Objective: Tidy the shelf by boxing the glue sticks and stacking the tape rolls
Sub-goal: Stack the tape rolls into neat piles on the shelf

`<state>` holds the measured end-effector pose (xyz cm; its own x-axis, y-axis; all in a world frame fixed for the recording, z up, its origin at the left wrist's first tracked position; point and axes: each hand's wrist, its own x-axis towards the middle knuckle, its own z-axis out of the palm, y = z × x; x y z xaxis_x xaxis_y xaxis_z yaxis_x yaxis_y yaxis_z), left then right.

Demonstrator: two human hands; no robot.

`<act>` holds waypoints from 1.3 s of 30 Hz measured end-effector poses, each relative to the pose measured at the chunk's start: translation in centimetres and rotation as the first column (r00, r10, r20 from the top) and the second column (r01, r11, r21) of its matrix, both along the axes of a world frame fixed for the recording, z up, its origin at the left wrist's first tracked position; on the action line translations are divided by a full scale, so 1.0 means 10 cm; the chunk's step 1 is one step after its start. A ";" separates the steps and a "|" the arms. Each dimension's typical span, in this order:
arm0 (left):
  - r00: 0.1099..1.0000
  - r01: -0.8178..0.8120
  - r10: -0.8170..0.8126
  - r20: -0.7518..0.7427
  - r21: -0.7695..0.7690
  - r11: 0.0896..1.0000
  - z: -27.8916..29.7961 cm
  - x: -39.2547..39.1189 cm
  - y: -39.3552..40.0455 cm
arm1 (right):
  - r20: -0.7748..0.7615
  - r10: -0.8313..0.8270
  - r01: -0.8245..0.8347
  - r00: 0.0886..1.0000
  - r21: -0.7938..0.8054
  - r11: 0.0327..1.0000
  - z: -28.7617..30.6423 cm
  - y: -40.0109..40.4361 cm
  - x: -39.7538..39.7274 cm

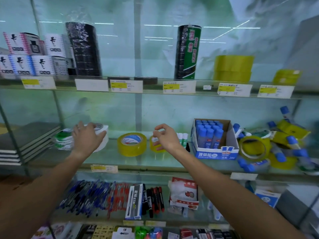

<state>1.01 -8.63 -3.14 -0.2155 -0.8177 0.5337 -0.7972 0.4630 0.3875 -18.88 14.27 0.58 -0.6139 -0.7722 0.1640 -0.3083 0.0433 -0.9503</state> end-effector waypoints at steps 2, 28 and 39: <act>0.996 0.076 -0.079 -0.034 -0.102 0.992 0.02 -0.17 0.16 | -0.084 -0.033 0.032 0.996 -0.014 0.999 0.01 0.06 -0.07; 0.518 0.854 -0.852 -0.080 0.095 0.511 0.18 -2.03 2.37 | -0.853 -0.166 0.721 0.495 0.296 0.626 0.31 1.46 -2.29; 0.508 0.861 -0.852 -0.127 0.088 0.500 0.25 -2.18 2.48 | -0.831 -0.296 0.697 0.471 0.146 0.702 0.35 1.53 -2.50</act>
